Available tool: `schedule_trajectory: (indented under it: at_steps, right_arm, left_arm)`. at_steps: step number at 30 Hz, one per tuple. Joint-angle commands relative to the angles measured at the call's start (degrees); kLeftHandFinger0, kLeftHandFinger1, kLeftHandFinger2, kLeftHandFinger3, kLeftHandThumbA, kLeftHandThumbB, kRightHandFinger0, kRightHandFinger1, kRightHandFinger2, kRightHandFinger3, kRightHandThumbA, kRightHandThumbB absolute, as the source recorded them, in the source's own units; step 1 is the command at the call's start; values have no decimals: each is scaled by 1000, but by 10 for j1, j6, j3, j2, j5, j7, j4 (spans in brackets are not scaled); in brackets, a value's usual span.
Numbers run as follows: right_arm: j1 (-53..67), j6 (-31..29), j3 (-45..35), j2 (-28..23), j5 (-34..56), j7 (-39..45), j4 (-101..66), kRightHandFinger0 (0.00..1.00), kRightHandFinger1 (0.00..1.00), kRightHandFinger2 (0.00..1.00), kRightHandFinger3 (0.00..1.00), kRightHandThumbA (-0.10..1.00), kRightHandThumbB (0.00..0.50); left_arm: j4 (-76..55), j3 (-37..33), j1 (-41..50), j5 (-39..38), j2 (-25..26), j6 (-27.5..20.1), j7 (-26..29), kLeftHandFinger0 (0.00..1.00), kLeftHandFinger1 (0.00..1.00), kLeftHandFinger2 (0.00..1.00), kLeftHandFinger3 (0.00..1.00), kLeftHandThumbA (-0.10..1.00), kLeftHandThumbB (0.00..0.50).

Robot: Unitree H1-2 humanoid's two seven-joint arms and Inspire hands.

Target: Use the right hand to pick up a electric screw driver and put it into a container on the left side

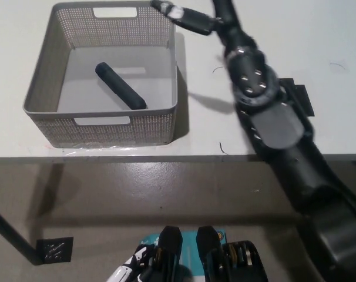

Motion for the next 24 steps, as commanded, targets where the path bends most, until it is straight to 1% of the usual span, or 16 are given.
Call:
schedule_trajectory:
  at_steps: [1,2,4,5,7,8,10,13,14,16,17,19,20,22,23,24]
  right_arm:
    - [119,97,-82,-134,73,85,-487,1000,1000,1000,1000,1000,346]
    - [152,97,-87,-143,83,88,-526,1000,1000,1000,1000,1000,333]
    - [216,87,-94,-161,90,90,-584,1000,1000,1000,1000,1000,326]
    - [240,86,-96,-166,91,90,-604,1000,1000,1000,1000,1000,341]
    - [299,73,-104,-177,90,86,-644,1000,1000,1000,1000,1000,322]
    - [306,75,-104,-179,89,85,-650,1000,1000,1000,1000,1000,321]
    - [363,55,-112,-184,111,82,-672,1000,1000,1000,1000,997,297]
    - [419,38,-108,-183,116,77,-686,1000,1000,1000,1000,1000,298]
    - [445,23,-103,-184,117,79,-685,1000,1000,1000,1000,1000,268]
    - [477,19,-97,-180,100,73,-681,1000,1000,1000,1000,1000,285]
    - [507,6,-91,-174,97,70,-674,1000,1000,1000,1000,1000,273]
    - [519,2,-85,-170,106,72,-667,1000,1000,1000,1000,1000,280]
    - [553,-22,-76,-158,118,72,-649,1000,1000,1000,1000,1000,263]
    - [588,-40,-69,-146,131,74,-628,1000,1000,1000,1000,997,268]
    - [614,-69,-62,-129,136,72,-590,1000,1000,1000,1000,1000,285]
    - [621,-75,-59,-123,137,74,-578,1000,1000,1000,1000,1000,286]
  left_arm:
    - [-8,33,7,-18,25,-24,4,1000,1000,1000,1000,1000,40]
    - [-7,36,8,-21,25,-26,5,1000,1000,1000,1000,1000,28]
    - [0,38,10,-22,23,-32,9,1000,1000,1000,1000,1000,23]
    - [3,39,11,-22,23,-34,11,997,1000,1000,1000,1000,29]
    - [5,43,13,-28,22,-28,10,1000,1000,1000,1000,1000,38]
    - [6,43,14,-29,21,-29,11,1000,1000,1000,1000,1000,38]
    - [13,47,10,-30,19,-34,16,1000,1000,1000,1000,1000,51]
    - [17,53,12,-43,15,-35,16,1000,1000,1000,1000,1000,58]
    - [19,55,13,-48,14,-34,15,1000,1000,1000,1000,1000,52]
    - [20,59,14,-50,12,-33,17,1000,1000,1000,1000,1000,46]
    - [22,62,14,-55,9,-36,19,1000,1000,1000,1000,1000,44]
    - [23,66,14,-57,7,-35,20,1000,1000,1000,1000,1000,44]
    - [22,71,15,-62,5,-31,20,1000,1000,1000,1000,1000,48]
    - [27,77,13,-67,-3,-33,21,1000,1000,1000,1000,1000,54]
    - [31,81,11,-68,-5,-36,22,1000,1000,1000,1000,1000,53]
    - [32,85,10,-69,-6,-37,22,1000,1000,1000,1000,1000,51]
